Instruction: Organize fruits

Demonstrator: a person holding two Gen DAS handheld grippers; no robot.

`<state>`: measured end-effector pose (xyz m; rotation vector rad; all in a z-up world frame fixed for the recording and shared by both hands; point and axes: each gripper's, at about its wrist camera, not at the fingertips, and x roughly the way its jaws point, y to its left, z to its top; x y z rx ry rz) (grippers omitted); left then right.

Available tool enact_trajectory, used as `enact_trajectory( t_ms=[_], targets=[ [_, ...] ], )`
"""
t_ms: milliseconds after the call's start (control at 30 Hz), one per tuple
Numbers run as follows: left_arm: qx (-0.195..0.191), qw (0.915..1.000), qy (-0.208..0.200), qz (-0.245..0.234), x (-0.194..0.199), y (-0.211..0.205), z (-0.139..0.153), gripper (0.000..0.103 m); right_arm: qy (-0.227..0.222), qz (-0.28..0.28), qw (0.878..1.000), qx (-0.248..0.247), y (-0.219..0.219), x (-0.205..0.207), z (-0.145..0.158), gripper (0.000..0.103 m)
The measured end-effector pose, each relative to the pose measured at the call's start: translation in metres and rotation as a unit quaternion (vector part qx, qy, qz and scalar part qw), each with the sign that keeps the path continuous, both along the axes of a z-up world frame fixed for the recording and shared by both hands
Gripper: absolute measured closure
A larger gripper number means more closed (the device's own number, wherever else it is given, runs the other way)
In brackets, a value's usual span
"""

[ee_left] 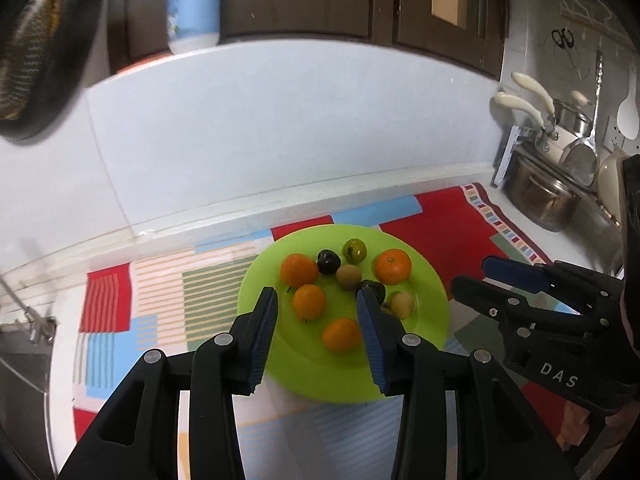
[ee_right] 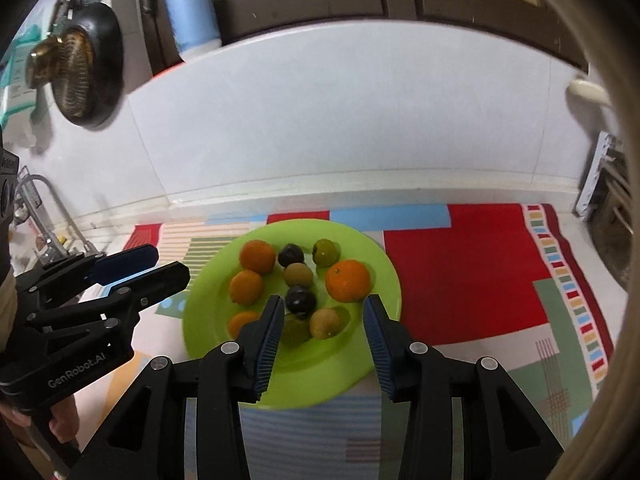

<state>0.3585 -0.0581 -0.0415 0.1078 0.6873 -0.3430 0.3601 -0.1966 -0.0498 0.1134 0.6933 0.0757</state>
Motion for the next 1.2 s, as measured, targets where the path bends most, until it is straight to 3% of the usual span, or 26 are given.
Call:
enact_trajectory(
  t_ms=[533, 667, 833, 933, 1200],
  targets=[
    [-0.018, 0.9984, -0.05, 0.018, -0.099, 0.023, 0.044, 0.04, -0.049, 0.001, 0.999, 0.001, 0.017, -0.097, 0.046, 0.061],
    [-0.019, 0.9979, -0.056, 0.025, -0.121, 0.029, 0.049, 0.033, -0.065, -0.005, 0.998, -0.008, 0.024, -0.12, 0.058, 0.047],
    [-0.014, 0.9967, -0.067, 0.042, -0.15, 0.037, 0.053, 0.025, -0.079, -0.011, 0.997, -0.012, 0.031, -0.15, 0.069, 0.047],
    [-0.012, 0.9961, -0.071, 0.051, -0.166, 0.042, 0.054, 0.022, -0.082, -0.02, 0.996, -0.016, 0.034, -0.165, 0.072, 0.038],
    [-0.008, 0.9935, -0.093, 0.065, -0.204, 0.048, 0.06, 0.008, -0.078, -0.027, 0.996, -0.02, 0.038, -0.201, 0.075, 0.037]
  ],
)
